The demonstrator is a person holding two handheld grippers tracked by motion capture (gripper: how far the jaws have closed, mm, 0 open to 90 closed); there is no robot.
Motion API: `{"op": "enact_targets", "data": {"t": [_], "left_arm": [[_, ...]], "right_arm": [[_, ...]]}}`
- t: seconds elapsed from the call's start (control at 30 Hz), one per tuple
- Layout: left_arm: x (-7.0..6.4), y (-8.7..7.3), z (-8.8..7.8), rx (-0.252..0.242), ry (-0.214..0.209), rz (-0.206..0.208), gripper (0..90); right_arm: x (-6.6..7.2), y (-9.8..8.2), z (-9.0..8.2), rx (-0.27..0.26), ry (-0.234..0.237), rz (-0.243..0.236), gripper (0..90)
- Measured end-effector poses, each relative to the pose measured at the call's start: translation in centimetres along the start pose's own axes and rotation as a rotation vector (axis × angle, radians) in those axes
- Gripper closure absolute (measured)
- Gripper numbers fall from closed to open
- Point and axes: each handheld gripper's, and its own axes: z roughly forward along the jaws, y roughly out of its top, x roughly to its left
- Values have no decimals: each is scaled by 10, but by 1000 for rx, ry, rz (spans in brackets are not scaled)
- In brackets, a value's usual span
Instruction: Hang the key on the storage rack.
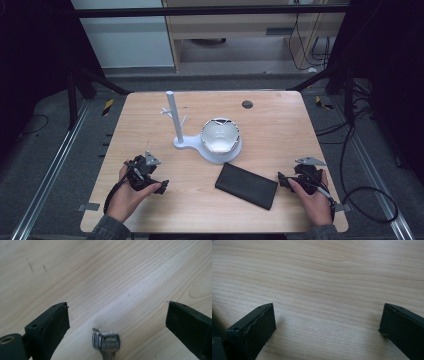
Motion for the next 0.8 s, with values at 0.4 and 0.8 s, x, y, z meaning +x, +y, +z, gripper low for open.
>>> {"op": "enact_targets", "data": {"t": [0.4, 0.8], "left_arm": [[27, -15, -7, 45, 24, -17, 126], [30, -28, -13, 101, -17, -7, 279]], "right_arm": [[0, 0, 0, 0, 0, 0, 3], [1, -1, -1, -1, 3, 1, 4]]}}
